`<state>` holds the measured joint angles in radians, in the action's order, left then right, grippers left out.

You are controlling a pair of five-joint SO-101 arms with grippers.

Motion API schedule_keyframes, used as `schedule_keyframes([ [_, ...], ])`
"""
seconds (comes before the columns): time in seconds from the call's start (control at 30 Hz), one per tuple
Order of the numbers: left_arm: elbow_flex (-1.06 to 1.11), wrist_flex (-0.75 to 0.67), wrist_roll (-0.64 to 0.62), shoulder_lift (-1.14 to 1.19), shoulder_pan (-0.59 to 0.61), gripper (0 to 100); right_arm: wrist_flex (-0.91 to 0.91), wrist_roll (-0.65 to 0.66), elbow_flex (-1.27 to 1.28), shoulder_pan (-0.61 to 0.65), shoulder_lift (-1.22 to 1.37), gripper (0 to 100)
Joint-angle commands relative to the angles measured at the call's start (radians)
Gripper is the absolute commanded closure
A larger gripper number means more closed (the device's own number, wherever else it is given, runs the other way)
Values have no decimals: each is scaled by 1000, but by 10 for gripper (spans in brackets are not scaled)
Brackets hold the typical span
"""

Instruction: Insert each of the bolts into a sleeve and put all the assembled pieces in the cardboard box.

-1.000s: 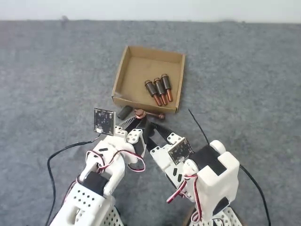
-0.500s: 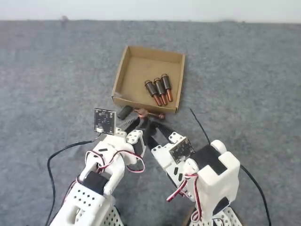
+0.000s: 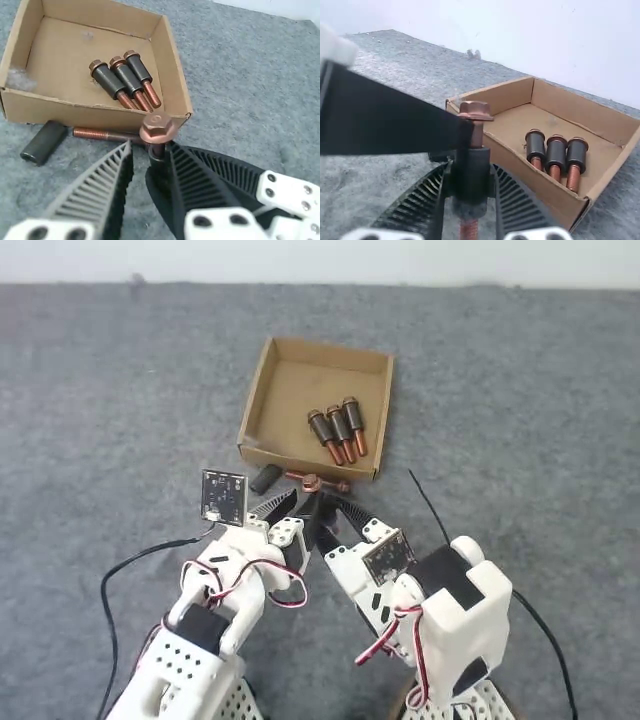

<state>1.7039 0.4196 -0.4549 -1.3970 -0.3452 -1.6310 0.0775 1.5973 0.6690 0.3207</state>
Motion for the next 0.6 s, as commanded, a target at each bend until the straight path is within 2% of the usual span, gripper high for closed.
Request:
schedule_keyframes([
  [0.0, -48, 14, 11, -5, 6, 909, -36, -3, 26, -21, -19, 992],
  [0.2, -30, 44, 9, -163, 75, 909, -35, -3, 26, -19, -19, 992],
  [0.4, -22, 236, 9, -423, 87, 909, -35, -3, 26, -19, -19, 992],
  [0.57, -30, 264, 9, -417, 91, 909, -35, -3, 26, -19, -19, 992],
])
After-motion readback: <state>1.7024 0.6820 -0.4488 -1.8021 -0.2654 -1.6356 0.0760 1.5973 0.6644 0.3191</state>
